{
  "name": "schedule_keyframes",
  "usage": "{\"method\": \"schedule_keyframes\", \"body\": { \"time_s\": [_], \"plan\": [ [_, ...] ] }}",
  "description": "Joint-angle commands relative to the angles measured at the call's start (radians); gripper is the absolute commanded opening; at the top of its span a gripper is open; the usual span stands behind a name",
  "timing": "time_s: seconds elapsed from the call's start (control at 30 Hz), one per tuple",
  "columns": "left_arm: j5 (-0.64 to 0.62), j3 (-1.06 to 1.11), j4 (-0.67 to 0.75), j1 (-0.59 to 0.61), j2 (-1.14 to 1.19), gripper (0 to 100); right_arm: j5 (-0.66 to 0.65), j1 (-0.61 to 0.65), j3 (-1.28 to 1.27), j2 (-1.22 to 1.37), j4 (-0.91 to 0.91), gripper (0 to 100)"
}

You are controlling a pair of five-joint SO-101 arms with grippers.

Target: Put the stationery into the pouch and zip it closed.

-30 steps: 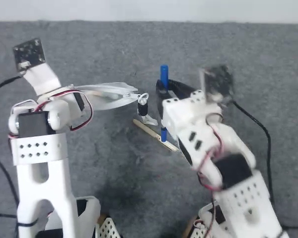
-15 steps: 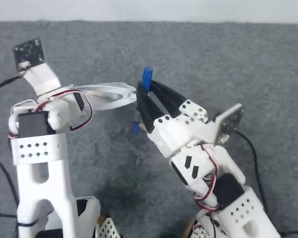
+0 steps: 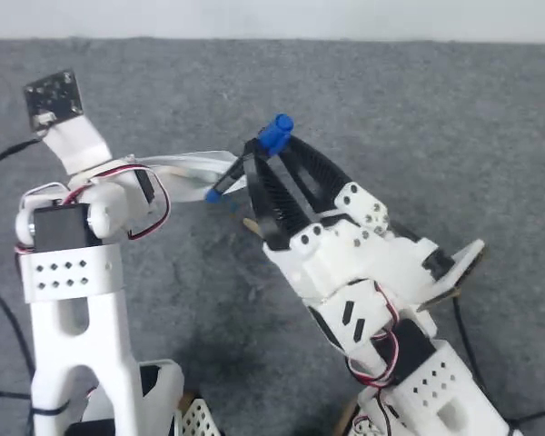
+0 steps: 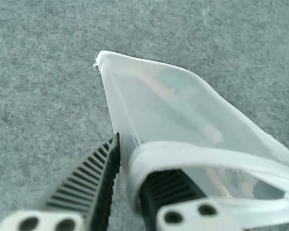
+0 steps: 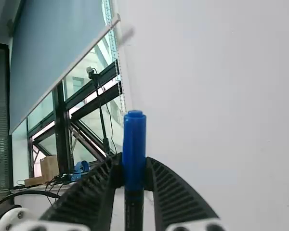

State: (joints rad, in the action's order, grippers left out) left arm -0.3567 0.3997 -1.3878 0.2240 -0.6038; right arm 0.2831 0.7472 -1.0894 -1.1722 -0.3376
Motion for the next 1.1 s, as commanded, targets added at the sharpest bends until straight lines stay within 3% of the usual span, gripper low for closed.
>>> {"method": "schedule_keyframes", "body": {
  "time_s": [0.0, 0.6, 0.83, 1.07],
  "plan": [
    [0.011, -0.036, 0.023, -0.006, -0.015, 1, 0.009, 0.012, 0.008, 0.128, -0.137, 0.7],
    [0.011, -0.025, 0.026, -0.005, -0.015, 1, -0.009, 0.031, -0.034, 0.751, -0.587, 0.7],
    [0.011, -0.022, 0.026, -0.005, -0.015, 1, -0.298, 0.128, -0.028, 0.868, -0.587, 1.2],
    [0.011, -0.022, 0.028, 0.038, -0.015, 1, -0.334, 0.137, -0.048, 0.874, -0.585, 18.9]
  ]
}}
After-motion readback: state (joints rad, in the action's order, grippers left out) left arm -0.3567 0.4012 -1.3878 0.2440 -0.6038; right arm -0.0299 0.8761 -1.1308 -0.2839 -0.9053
